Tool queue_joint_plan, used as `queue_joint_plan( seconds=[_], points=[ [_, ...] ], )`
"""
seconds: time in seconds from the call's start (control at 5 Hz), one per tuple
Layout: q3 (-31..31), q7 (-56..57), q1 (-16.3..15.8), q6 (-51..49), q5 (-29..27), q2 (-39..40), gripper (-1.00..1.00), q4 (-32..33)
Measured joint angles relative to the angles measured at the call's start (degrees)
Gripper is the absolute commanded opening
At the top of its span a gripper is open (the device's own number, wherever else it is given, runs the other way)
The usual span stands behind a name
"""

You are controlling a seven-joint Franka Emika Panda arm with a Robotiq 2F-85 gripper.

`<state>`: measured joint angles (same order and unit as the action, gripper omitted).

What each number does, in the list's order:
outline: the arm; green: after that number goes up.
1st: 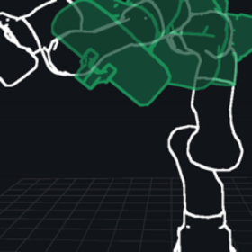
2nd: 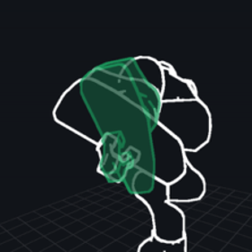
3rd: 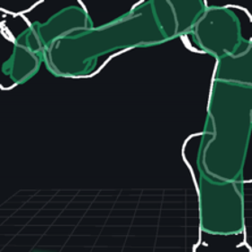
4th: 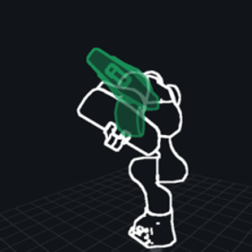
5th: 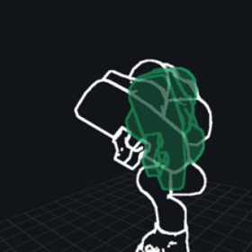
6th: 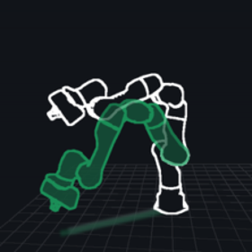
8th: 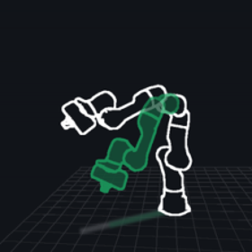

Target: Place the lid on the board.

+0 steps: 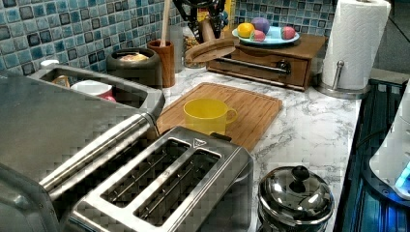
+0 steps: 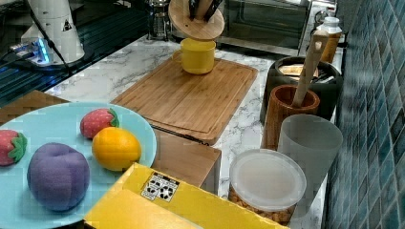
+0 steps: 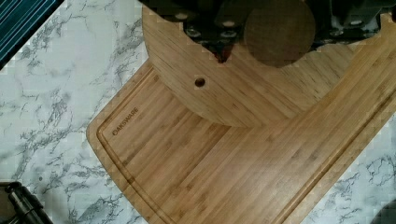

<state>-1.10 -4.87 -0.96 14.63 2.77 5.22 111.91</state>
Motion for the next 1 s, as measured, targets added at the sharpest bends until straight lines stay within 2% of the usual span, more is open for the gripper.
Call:
queue_joint_plan(
  seconds=[0.2, 0.4, 1.0],
  points=[
    [1.23, -14.46, 0.03, 1.08, 9.09, 0.57, -1.0, 0.0],
    [1.62, -25.99, -0.43, 6.22, 11.28, 2.1, -1.0, 0.0],
    [1.13, -26.05, 0.22, 15.44, 8.33, 3.92, -1.0, 0.78]
  ],
)
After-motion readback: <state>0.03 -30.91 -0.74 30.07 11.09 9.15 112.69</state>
